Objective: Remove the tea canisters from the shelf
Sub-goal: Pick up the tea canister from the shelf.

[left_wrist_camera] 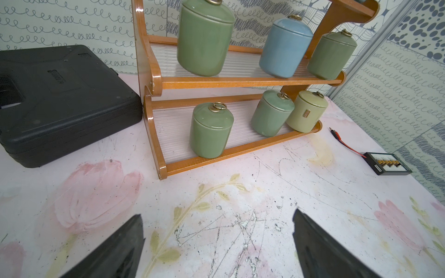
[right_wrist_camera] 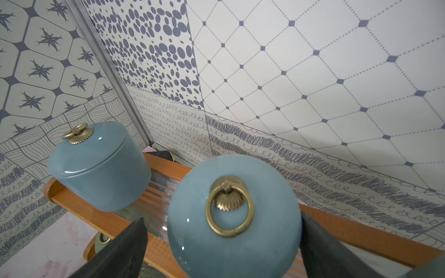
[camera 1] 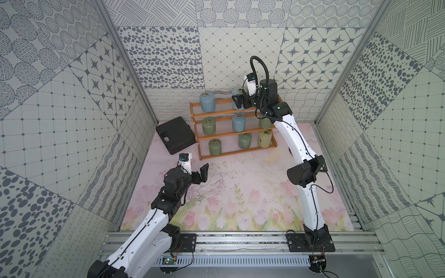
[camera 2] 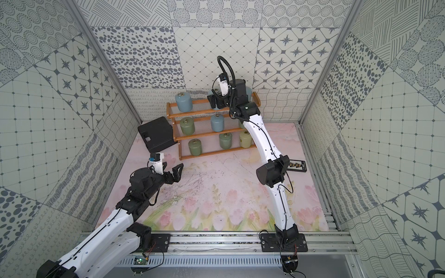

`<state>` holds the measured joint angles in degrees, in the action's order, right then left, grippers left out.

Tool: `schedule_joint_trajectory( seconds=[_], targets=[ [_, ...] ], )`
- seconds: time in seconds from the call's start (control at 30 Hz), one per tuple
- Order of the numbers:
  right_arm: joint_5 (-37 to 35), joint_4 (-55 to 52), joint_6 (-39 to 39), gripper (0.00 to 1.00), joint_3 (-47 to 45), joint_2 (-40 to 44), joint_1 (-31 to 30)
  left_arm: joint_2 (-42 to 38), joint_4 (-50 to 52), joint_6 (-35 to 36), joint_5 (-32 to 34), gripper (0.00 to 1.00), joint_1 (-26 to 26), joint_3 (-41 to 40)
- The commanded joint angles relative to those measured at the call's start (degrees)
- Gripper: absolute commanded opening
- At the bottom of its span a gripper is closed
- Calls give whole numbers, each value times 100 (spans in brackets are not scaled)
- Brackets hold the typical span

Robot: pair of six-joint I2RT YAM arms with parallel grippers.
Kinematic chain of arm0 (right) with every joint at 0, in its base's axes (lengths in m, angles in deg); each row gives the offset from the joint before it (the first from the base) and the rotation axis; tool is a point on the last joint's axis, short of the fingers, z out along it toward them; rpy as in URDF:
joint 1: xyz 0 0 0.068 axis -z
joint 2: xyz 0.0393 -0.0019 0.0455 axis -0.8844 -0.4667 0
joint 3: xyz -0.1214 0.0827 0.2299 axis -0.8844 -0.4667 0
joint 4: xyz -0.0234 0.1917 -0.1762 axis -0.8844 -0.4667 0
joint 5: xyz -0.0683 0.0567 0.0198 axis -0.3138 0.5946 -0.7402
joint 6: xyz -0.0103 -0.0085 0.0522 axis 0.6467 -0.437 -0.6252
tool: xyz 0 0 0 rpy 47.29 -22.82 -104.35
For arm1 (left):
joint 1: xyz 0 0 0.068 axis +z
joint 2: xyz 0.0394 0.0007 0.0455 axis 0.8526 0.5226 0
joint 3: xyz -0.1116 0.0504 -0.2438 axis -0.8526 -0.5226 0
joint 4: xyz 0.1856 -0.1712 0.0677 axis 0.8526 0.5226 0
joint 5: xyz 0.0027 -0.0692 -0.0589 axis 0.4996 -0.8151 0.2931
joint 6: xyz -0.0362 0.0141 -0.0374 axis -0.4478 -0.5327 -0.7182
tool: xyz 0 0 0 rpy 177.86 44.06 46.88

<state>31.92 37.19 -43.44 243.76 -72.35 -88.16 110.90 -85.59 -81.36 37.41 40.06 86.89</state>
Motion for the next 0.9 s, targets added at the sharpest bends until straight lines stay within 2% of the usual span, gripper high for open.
schedule_joint_trajectory(
  seconds=[0.0,0.47,0.87],
  targets=[
    [-13,386,-5,100,157,-157,-39,-57,20,-131,-64,100,-37,-41],
    [-362,775,-13,100,158,-417,-39,-102,6,-255,-135,100,-46,-127],
    [-242,1191,-45,100,158,-595,-39,-190,65,-281,-137,100,-64,-139]
  ],
)
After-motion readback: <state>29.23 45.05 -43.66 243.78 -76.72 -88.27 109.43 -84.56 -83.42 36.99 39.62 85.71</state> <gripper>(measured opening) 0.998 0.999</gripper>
